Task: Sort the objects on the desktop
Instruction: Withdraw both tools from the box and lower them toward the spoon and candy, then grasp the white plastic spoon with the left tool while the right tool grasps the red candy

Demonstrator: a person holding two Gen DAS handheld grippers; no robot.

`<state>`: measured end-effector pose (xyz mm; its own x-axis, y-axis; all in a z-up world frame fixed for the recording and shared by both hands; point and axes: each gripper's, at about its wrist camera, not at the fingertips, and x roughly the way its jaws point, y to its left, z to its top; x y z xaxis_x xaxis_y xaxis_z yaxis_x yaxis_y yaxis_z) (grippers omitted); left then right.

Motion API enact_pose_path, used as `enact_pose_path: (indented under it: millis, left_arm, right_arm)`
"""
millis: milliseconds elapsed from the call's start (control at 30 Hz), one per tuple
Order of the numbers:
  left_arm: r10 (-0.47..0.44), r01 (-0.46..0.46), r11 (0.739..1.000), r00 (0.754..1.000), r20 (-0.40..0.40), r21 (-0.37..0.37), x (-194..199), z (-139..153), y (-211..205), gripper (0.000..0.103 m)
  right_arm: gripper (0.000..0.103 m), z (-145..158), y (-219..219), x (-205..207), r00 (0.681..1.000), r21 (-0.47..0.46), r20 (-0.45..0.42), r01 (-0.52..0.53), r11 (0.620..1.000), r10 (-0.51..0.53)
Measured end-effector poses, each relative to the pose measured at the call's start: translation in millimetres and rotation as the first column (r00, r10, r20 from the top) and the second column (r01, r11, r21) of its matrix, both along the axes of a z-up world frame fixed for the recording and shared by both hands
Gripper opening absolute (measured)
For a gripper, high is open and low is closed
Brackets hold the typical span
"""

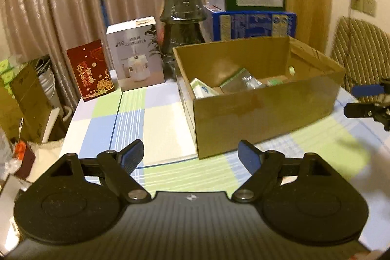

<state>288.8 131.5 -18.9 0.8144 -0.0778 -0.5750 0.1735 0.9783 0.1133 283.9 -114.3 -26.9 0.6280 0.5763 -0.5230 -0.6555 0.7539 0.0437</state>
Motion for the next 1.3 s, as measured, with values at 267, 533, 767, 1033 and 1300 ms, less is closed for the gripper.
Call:
enact_pose_path:
  millis: [267, 533, 767, 1033, 1300]
  left_arm:
    - [-0.156, 0.166, 0.978, 0.984, -0.089, 0.123, -10, -34, 1, 0.081]
    - [-0.273, 0.295, 0.949, 0.945, -0.179, 0.107, 1, -60, -5, 0.081]
    - [-0.309, 0.335, 0.939, 0.920, -0.241, 0.075, 16, -85, -7, 0.078]
    - [-0.346, 0.374, 0.926, 0.899, -0.270, 0.058, 24, -101, -18, 0.070]
    - [-0.356, 0.382, 0.923, 0.890, -0.285, 0.040, 25, -101, -17, 0.056]
  right_arm:
    - [0.077, -31, 35, -3, 0.977, -0.116, -0.111, -0.197, 0.974, 0.185]
    - [0.077, -67, 58, 10, 0.954, -0.239, -0.155, -0.290, 0.927, 0.258]
    - [0.077, -74, 64, 18, 0.951, -0.235, -0.177, -0.291, 0.927, 0.254]
    - [0.077, -85, 68, 24, 0.944, -0.248, -0.204, -0.305, 0.919, 0.258]
    - [0.076, -80, 64, 22, 0.946, -0.221, -0.211, -0.290, 0.931, 0.244]
